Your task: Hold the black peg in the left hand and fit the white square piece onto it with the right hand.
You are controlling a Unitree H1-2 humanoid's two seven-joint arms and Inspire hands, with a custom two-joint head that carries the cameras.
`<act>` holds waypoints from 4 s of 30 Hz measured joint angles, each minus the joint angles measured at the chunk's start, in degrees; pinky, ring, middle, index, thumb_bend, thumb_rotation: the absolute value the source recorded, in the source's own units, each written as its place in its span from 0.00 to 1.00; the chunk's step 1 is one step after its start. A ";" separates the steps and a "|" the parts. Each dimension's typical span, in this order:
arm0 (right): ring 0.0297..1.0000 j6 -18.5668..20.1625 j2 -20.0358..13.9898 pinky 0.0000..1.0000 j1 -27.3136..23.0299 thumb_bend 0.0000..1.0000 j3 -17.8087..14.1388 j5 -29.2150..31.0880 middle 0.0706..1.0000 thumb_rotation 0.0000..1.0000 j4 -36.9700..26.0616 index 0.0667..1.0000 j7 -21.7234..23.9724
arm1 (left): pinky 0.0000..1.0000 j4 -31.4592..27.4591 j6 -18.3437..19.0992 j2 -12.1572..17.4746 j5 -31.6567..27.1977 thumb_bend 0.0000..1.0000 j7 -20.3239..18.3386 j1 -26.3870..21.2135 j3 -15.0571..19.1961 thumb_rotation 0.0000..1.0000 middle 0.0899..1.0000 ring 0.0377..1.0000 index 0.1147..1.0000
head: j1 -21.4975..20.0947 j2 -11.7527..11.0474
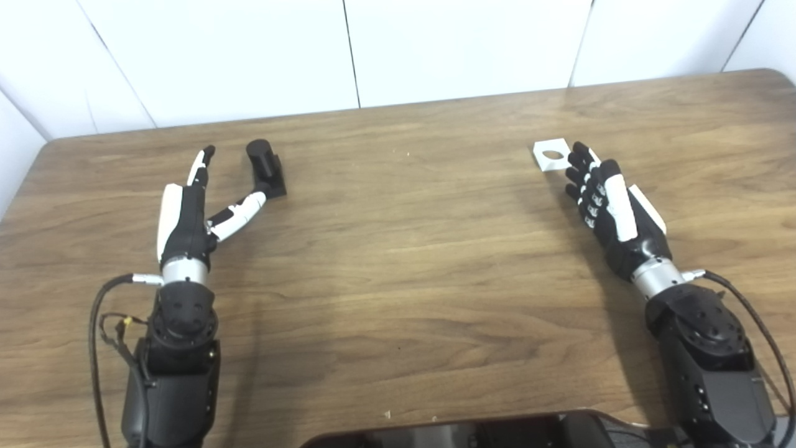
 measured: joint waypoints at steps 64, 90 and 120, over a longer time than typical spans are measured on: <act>1.00 -0.27 -0.37 1.00 2.08 0.66 0.41 0.05 1.00 1.00 -2.09 1.00 0.63 | 0.97 11.71 0.18 8.09 13.94 0.83 -15.43 -8.92 -5.82 0.49 1.00 1.00 0.85 | -0.62 -1.23; 1.00 0.32 -1.26 1.00 2.37 0.64 0.86 0.72 1.00 1.00 -2.56 1.00 0.92 | 1.00 15.05 -0.73 11.78 11.50 0.91 -14.77 -10.24 -11.62 0.45 1.00 1.00 0.97 | -0.18 -2.02; 1.00 0.30 -1.83 1.00 2.36 0.65 1.22 1.03 1.00 1.00 -2.37 1.00 1.30 | 1.00 19.11 -3.54 15.31 14.32 0.90 -12.58 -13.06 -18.04 0.50 1.00 1.00 0.96 | 0.53 -2.90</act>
